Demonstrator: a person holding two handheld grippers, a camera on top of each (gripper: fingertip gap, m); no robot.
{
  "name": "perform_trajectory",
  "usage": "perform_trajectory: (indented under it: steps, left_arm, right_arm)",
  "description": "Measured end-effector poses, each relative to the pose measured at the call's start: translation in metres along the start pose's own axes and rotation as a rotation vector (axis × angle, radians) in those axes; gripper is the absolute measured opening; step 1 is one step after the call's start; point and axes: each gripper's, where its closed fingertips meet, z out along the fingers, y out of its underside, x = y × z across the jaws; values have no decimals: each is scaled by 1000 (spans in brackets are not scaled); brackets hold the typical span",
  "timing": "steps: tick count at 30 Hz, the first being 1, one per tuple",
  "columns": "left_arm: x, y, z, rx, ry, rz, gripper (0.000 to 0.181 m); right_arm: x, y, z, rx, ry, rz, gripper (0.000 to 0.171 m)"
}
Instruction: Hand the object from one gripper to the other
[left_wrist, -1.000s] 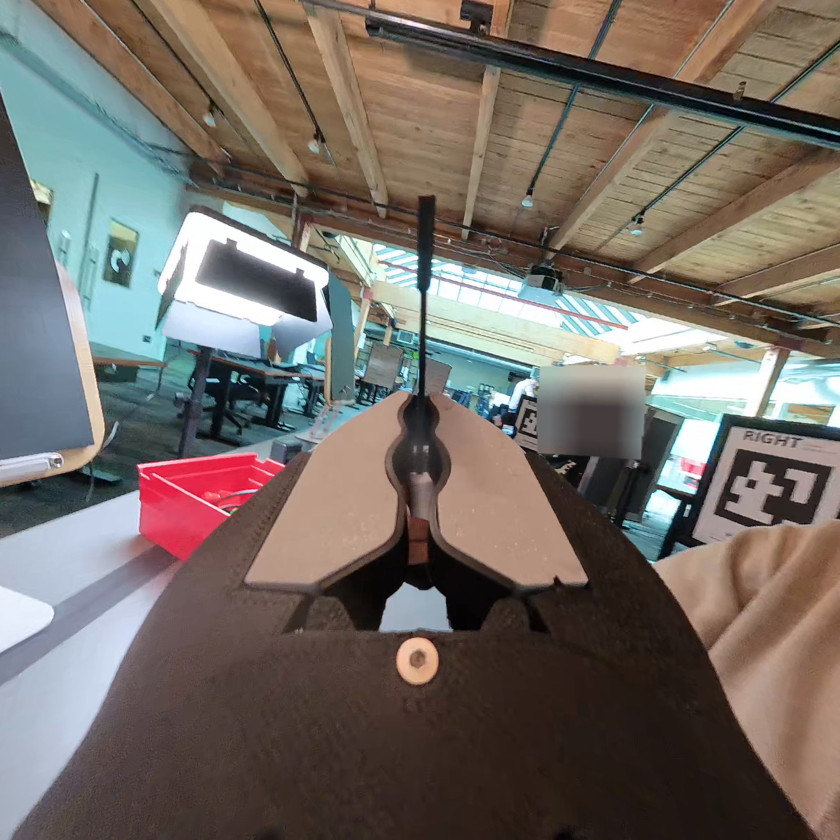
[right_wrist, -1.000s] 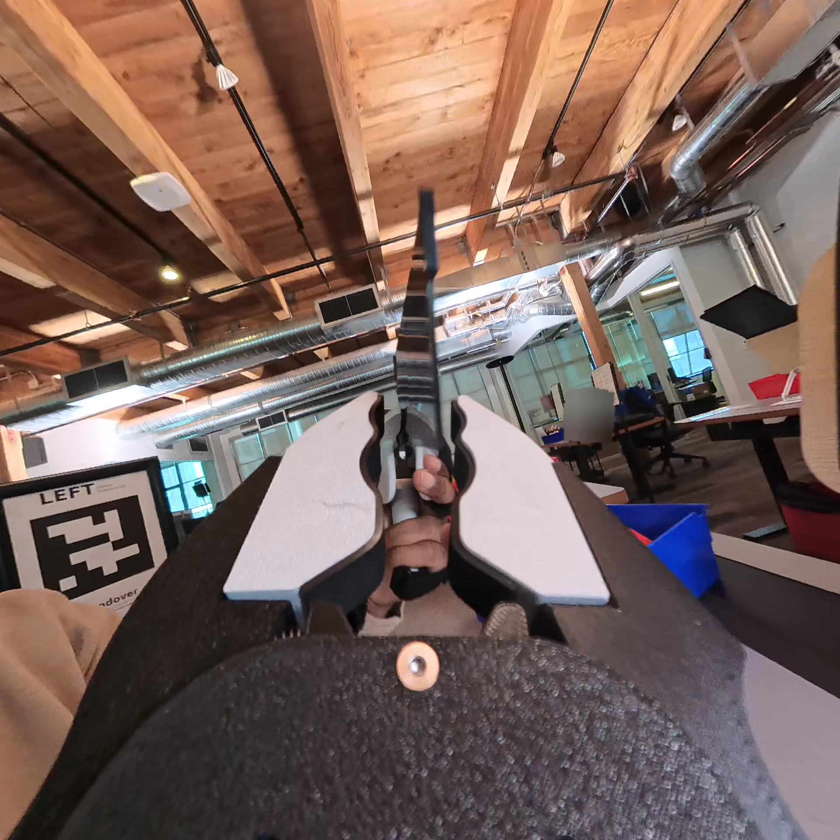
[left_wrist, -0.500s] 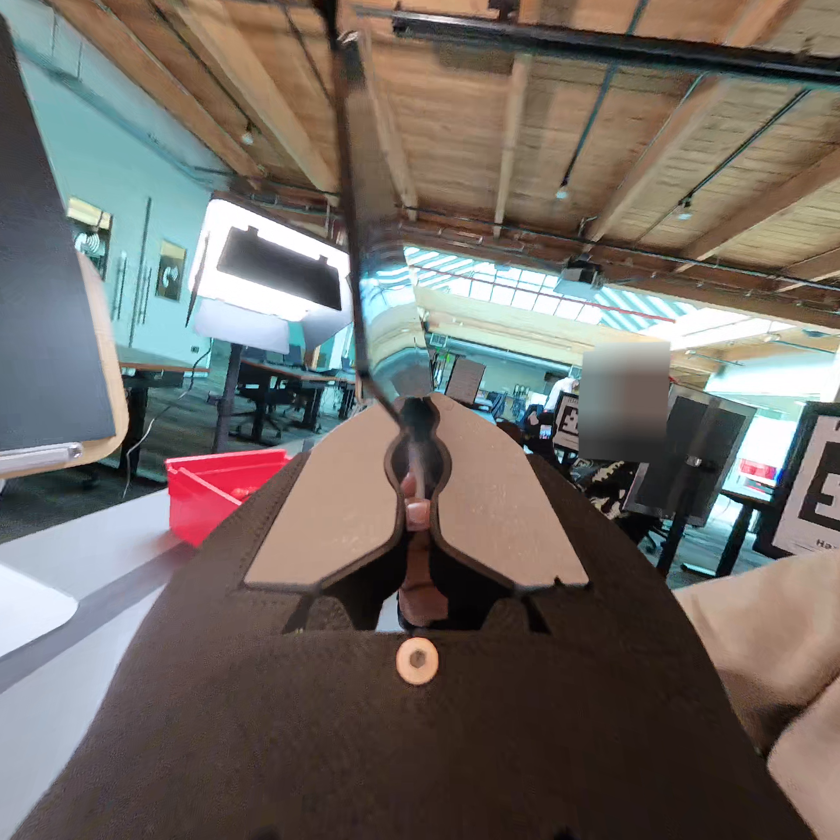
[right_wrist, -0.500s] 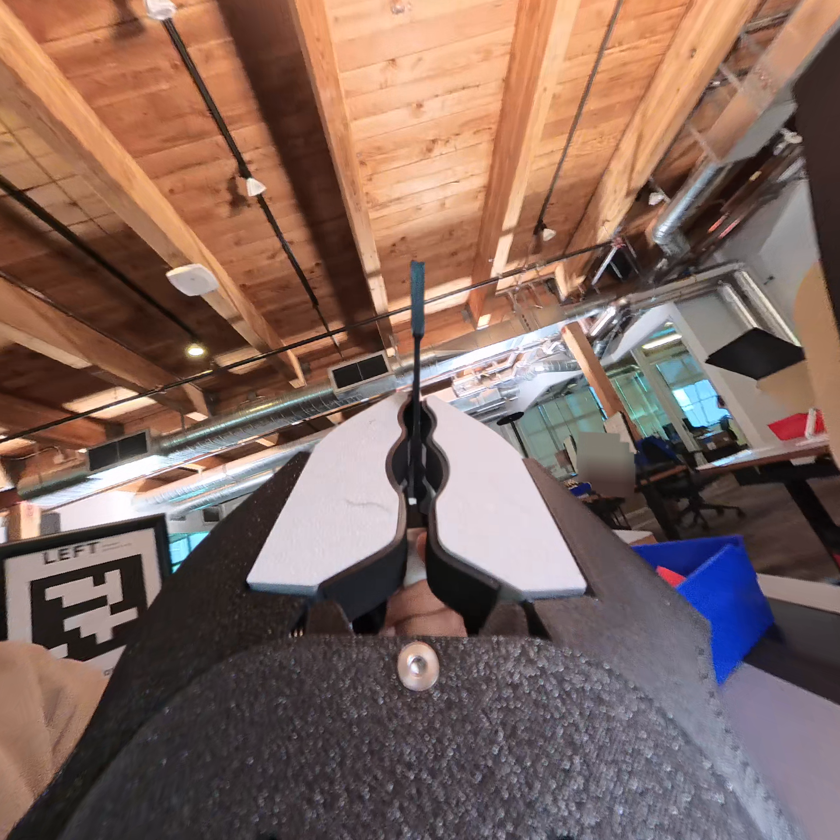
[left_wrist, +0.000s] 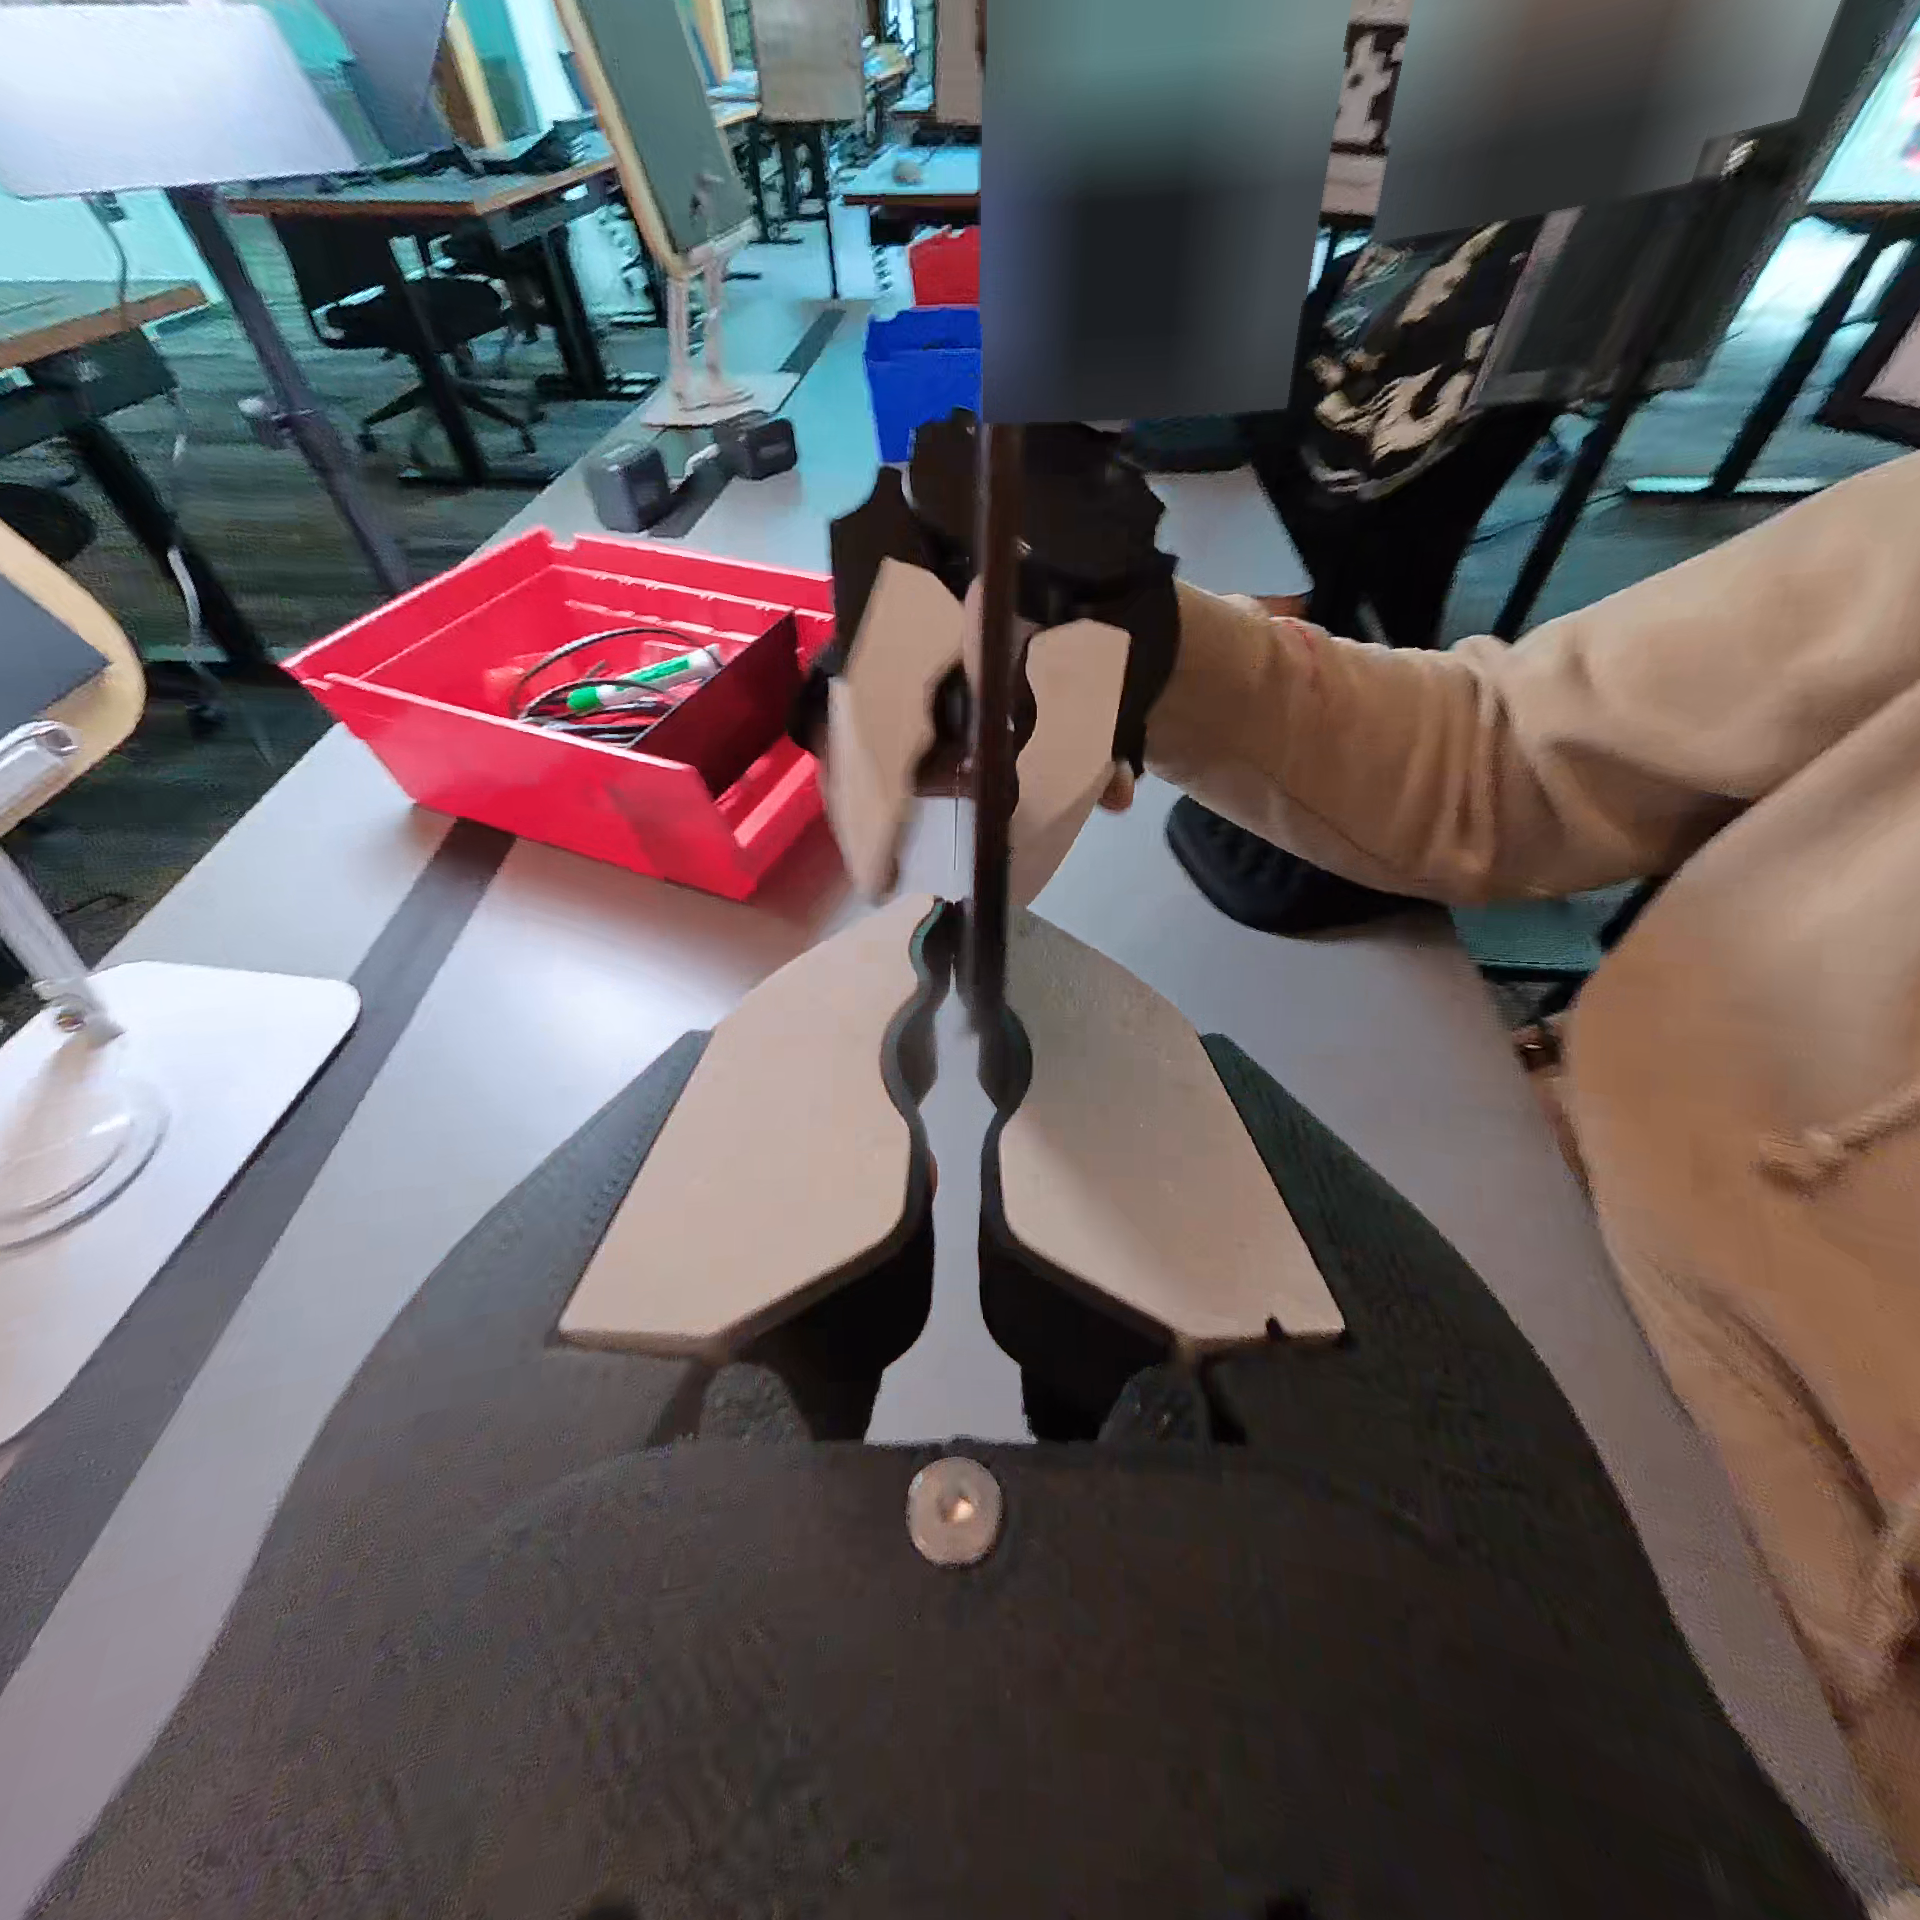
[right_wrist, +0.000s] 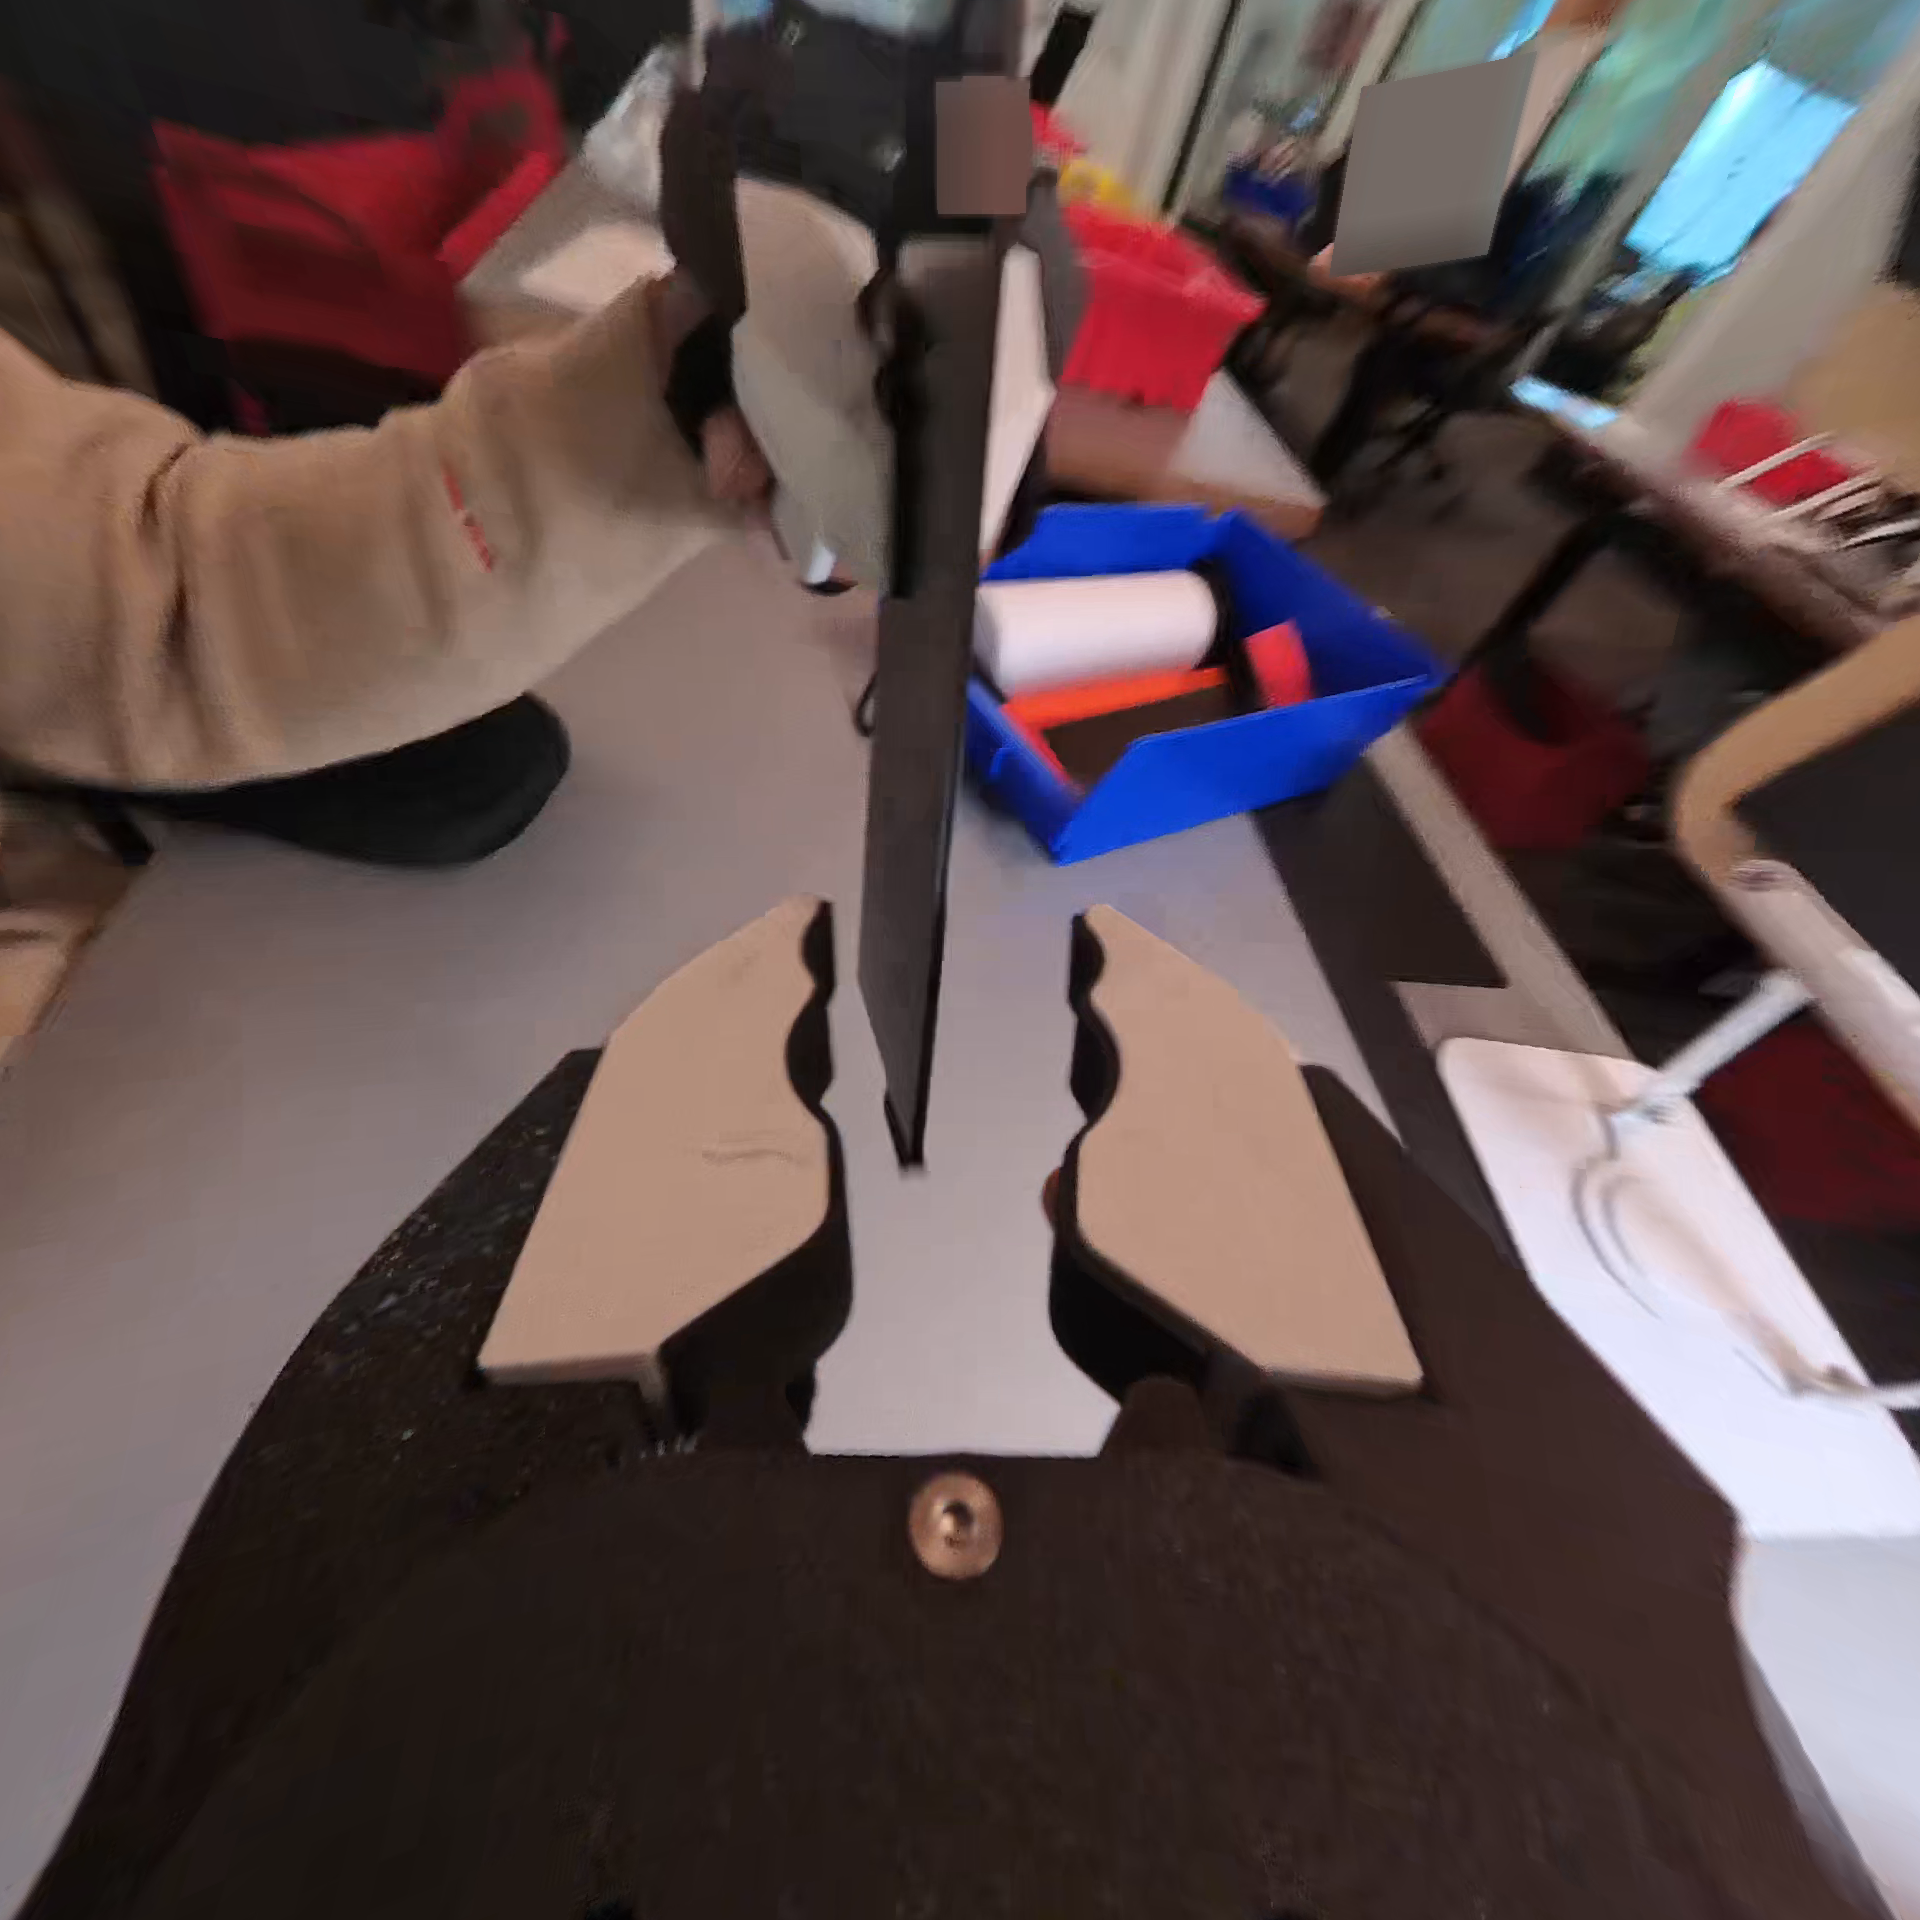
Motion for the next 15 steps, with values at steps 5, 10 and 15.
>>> perform_trajectory:
  steps: [5,10,15]
  left_arm:
    - [-39,-17,-19,189,-184,-81,25]
    - [-73,-41,-78,497,-317,-219,37]
    - [-76,-54,-58,624,-306,-344,42]
  right_arm:
    - [23,4,6,-2,157,-81,2]
    - [122,-5,-105,34,904,-231,2]
    - [140,-4,-173,-152,1505,-718,2]
